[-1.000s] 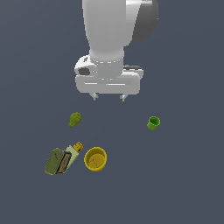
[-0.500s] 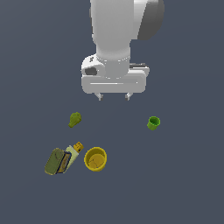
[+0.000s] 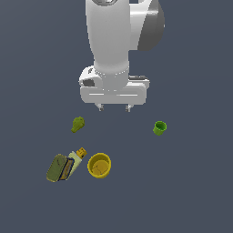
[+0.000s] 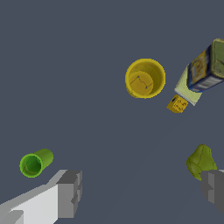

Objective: Pick up a designated object from a clutter of objects.

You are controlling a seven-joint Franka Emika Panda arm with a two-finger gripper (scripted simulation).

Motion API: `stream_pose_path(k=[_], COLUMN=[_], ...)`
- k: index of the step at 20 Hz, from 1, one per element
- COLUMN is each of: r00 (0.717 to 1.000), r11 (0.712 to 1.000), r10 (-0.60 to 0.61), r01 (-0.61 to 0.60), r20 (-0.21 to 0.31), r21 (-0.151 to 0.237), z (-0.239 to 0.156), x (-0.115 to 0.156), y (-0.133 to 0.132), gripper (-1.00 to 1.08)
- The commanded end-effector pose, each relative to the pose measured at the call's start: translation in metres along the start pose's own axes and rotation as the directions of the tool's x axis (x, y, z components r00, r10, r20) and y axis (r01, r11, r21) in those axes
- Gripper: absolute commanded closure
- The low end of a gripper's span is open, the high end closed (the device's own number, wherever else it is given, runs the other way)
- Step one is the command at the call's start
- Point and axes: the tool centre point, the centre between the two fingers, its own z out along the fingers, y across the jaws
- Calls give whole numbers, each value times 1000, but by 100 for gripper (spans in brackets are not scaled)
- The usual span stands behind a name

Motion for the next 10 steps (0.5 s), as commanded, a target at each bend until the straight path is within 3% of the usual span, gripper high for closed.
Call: stream_pose_path(k=[1, 10], r00=[999, 974], r11=[999, 974], r10=[34, 228], r01=[-34, -228], r20=[1, 2], r21=[2, 6], z=[11, 75], x=[8, 44], y=[8, 60], gripper=[-92, -92])
